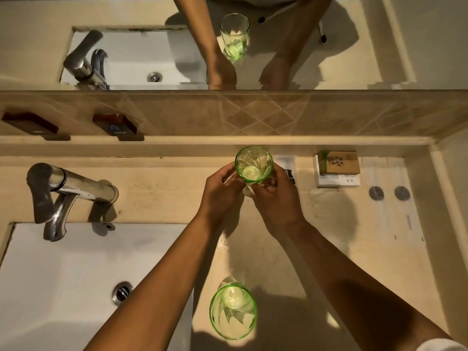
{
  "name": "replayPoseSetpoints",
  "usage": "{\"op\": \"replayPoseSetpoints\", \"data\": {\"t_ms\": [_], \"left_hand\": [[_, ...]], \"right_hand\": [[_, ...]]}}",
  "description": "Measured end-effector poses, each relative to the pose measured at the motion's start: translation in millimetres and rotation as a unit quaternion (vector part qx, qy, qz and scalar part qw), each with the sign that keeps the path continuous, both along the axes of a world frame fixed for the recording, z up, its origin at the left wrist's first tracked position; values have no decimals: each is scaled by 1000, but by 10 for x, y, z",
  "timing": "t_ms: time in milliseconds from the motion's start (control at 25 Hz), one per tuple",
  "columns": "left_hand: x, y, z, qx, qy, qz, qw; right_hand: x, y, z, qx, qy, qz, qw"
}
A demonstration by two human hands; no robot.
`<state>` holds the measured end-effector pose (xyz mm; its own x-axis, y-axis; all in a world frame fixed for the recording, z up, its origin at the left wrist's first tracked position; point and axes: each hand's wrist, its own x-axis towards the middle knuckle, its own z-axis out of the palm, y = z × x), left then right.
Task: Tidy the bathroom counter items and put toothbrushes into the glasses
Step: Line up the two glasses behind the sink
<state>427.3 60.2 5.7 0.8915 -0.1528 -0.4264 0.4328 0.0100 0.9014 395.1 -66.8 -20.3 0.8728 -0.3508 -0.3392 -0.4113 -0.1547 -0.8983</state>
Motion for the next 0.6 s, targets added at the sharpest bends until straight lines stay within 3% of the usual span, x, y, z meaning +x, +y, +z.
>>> {"op": "replayPoseSetpoints", "data": {"t_ms": [600], "left_hand": [[68,-82,27,-4,19,17,1000]], "right_hand": [[87,-39,-45,3,-8,-22,1000]]}}
